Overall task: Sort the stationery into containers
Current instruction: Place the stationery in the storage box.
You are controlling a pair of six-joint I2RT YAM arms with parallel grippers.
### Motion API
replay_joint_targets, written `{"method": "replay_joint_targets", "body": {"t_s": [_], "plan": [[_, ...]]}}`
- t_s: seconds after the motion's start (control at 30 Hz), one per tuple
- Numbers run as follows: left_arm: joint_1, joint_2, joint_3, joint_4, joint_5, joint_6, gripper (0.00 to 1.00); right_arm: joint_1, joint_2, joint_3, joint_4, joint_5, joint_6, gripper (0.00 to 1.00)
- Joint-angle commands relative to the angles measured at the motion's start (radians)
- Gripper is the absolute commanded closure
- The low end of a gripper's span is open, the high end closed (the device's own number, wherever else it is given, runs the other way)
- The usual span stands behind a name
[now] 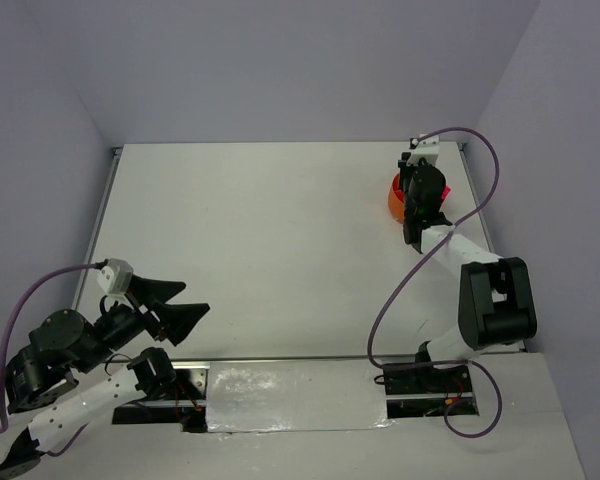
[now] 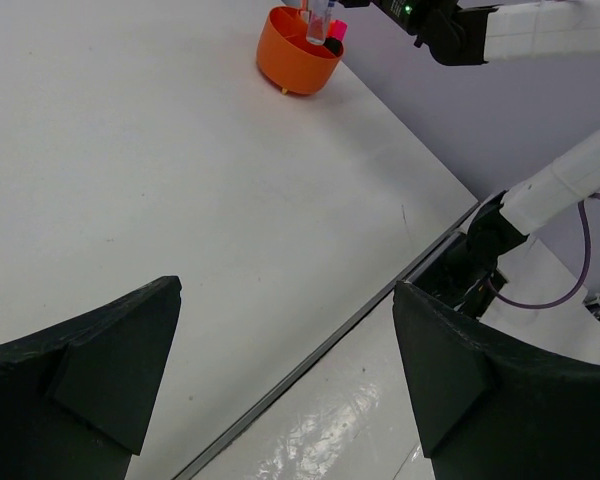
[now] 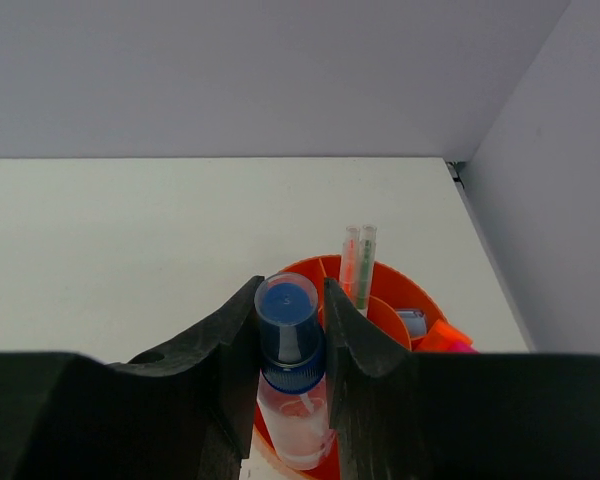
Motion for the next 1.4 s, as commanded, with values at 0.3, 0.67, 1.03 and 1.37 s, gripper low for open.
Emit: {"method": "replay_joint_targets", "body": {"t_s": [0.3, 0.67, 1.03, 1.37], "plan": [[-0.001, -0.029, -0.004, 0.058, 0.031, 0.031, 0.01, -0.044, 0.051, 0.032, 0.087, -0.059, 0.036, 1.0], [-0.003, -0.062, -0.009, 0.067, 0.046, 0.037, 0.01, -0.058, 0.073, -0.016, 0.122, -0.064, 0.057, 0.97], [-0.003, -0.078, -0.009, 0.067, 0.045, 0.037, 0.01, -0.057, 0.071, -0.056, 0.151, -0.032, 0.097, 0.52], [-0.003, -0.082, -0.01, 0.066, 0.036, 0.034, 0.01, -0.057, -0.053, -0.026, 0.067, -0.078, 0.177, 0.3]]}}
